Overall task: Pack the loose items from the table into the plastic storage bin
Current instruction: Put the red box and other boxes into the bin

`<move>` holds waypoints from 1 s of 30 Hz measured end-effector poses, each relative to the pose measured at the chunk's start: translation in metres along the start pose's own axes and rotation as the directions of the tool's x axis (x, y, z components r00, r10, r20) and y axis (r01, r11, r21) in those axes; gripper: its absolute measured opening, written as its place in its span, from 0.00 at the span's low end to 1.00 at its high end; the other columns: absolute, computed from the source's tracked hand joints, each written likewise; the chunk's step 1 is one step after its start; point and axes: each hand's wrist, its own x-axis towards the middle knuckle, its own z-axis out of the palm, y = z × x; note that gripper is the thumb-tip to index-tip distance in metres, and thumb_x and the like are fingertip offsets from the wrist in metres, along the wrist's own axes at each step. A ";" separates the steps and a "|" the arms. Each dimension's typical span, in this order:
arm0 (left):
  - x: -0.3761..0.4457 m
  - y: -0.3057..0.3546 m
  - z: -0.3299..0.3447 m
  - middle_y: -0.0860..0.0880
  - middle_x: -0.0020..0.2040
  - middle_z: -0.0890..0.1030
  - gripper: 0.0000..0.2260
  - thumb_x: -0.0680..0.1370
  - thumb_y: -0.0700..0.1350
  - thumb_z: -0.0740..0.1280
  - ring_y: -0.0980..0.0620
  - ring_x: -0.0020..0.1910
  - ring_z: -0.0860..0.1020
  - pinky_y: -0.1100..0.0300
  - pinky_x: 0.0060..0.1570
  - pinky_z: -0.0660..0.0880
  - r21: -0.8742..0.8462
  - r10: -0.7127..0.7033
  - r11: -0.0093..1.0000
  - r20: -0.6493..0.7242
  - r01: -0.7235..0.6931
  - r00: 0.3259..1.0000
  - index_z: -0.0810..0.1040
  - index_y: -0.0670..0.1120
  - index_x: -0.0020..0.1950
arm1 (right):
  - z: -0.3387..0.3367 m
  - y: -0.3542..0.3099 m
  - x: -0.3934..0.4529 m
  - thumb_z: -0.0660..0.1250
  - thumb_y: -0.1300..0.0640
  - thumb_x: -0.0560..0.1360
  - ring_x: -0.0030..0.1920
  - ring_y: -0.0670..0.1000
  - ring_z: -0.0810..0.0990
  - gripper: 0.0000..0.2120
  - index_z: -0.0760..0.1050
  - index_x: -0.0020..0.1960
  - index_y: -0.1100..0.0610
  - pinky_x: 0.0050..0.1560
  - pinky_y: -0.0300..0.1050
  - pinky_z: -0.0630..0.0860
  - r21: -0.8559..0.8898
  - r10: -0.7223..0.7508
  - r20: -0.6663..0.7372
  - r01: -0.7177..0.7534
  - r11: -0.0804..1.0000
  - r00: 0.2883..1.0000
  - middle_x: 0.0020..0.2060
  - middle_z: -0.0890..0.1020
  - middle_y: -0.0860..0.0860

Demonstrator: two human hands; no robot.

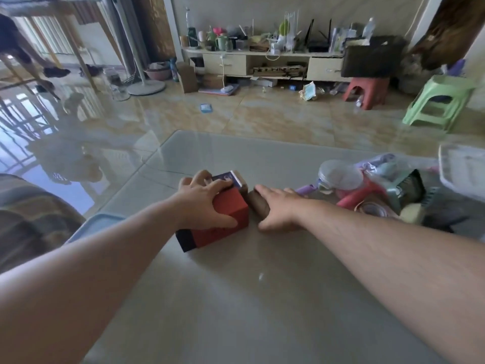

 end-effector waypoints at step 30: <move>-0.245 0.018 0.048 0.61 0.45 0.80 0.29 0.59 0.67 0.77 0.62 0.43 0.77 0.66 0.42 0.72 -0.113 0.077 0.990 -0.063 -0.084 0.995 0.74 0.61 0.56 | 0.047 -0.052 -0.182 0.73 0.61 0.70 0.65 0.58 0.70 0.34 0.64 0.73 0.47 0.46 0.54 0.75 -0.225 -0.166 -0.077 0.146 0.964 0.983 0.63 0.66 0.51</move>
